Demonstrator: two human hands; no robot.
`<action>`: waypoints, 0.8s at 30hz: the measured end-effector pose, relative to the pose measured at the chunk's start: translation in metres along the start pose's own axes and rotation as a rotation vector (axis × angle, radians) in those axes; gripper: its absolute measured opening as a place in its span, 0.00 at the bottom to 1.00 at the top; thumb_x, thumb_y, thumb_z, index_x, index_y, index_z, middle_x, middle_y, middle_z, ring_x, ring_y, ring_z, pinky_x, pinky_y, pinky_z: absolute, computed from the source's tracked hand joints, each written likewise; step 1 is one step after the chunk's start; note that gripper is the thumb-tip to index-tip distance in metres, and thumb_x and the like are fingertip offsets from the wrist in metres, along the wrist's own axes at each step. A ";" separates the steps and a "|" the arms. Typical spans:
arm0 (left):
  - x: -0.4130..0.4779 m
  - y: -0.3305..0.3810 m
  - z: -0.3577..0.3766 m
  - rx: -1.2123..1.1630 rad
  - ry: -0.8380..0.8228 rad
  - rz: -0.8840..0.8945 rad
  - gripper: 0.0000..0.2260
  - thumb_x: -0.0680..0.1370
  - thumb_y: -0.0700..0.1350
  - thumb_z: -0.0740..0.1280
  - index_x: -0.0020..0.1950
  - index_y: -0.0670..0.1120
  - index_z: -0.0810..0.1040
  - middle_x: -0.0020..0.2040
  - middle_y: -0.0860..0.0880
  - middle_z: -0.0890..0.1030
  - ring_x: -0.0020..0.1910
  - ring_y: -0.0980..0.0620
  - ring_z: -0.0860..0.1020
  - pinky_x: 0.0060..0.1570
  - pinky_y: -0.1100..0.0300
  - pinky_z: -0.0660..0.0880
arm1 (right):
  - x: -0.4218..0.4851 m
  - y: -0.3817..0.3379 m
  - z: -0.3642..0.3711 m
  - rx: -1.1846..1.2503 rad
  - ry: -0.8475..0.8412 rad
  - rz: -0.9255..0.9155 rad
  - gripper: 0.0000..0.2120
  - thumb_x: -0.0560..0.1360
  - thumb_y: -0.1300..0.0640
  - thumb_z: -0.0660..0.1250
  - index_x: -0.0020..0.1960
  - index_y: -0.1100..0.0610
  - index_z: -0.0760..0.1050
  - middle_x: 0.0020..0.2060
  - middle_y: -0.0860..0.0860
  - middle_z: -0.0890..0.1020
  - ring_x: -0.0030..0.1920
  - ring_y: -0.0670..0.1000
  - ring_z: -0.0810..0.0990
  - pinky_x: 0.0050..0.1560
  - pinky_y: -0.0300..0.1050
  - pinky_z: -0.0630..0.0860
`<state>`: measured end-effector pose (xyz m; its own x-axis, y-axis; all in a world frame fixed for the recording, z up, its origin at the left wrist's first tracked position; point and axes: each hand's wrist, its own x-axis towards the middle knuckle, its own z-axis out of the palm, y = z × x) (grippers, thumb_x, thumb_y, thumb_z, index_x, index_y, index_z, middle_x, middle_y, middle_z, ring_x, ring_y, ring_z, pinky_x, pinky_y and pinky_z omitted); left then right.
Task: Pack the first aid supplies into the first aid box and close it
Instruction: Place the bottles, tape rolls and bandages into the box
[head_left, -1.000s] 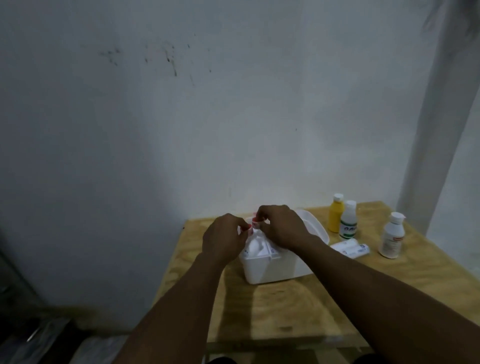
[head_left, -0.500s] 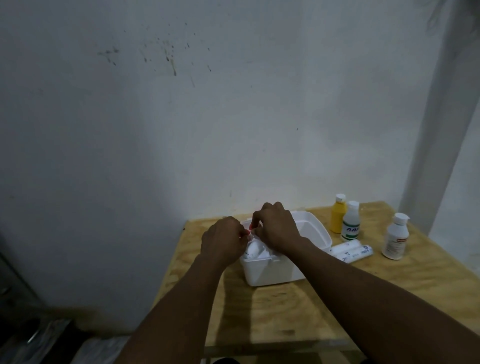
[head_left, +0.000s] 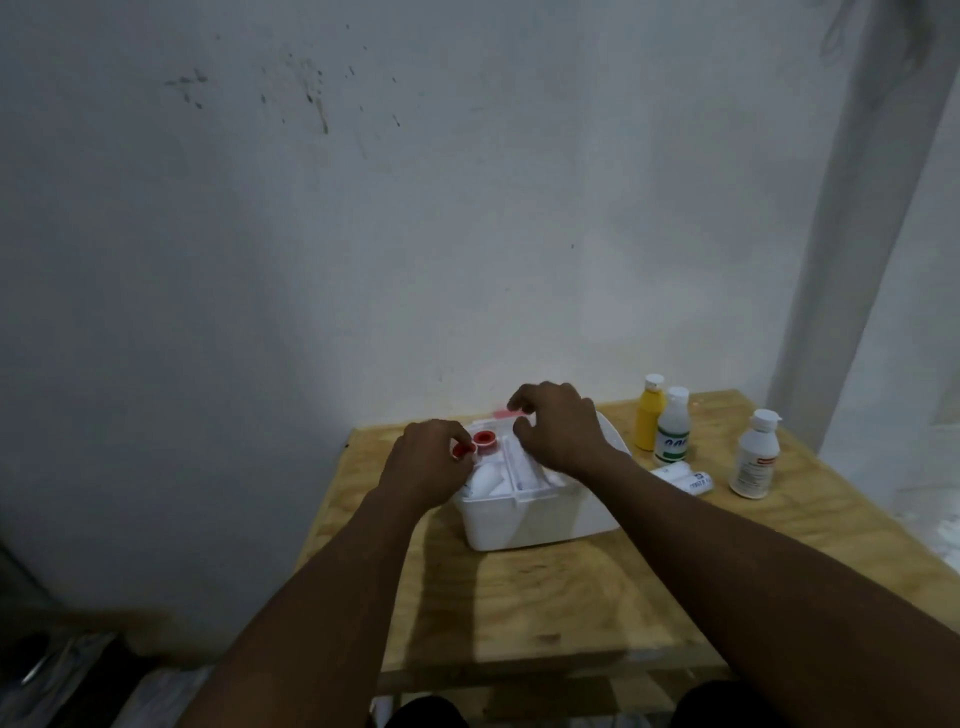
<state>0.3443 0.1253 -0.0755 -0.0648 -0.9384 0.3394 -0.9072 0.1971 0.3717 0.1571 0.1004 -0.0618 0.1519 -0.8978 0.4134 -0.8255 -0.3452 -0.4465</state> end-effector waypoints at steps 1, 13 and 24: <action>0.001 0.000 0.001 -0.014 0.004 -0.005 0.10 0.73 0.48 0.73 0.54 0.50 0.86 0.54 0.50 0.86 0.53 0.50 0.82 0.52 0.57 0.78 | -0.001 0.008 -0.009 0.006 0.030 0.012 0.13 0.74 0.53 0.65 0.57 0.49 0.79 0.51 0.50 0.83 0.56 0.55 0.77 0.57 0.53 0.72; -0.009 0.015 0.017 -0.304 0.171 -0.211 0.13 0.76 0.42 0.70 0.60 0.46 0.82 0.58 0.47 0.84 0.59 0.47 0.81 0.55 0.63 0.71 | 0.007 0.112 -0.072 -0.408 -0.027 0.351 0.23 0.76 0.49 0.62 0.70 0.50 0.68 0.65 0.56 0.76 0.68 0.60 0.68 0.63 0.57 0.66; -0.009 0.018 0.023 -0.292 0.161 -0.273 0.15 0.78 0.46 0.68 0.65 0.46 0.79 0.63 0.46 0.82 0.61 0.46 0.79 0.59 0.57 0.75 | 0.043 0.128 -0.049 -0.510 -0.023 0.328 0.14 0.74 0.58 0.62 0.58 0.49 0.76 0.54 0.53 0.79 0.59 0.58 0.75 0.63 0.61 0.62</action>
<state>0.3196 0.1308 -0.0917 0.2482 -0.9157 0.3162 -0.7249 0.0409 0.6876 0.0316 0.0312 -0.0626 -0.1478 -0.9428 0.2987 -0.9868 0.1204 -0.1084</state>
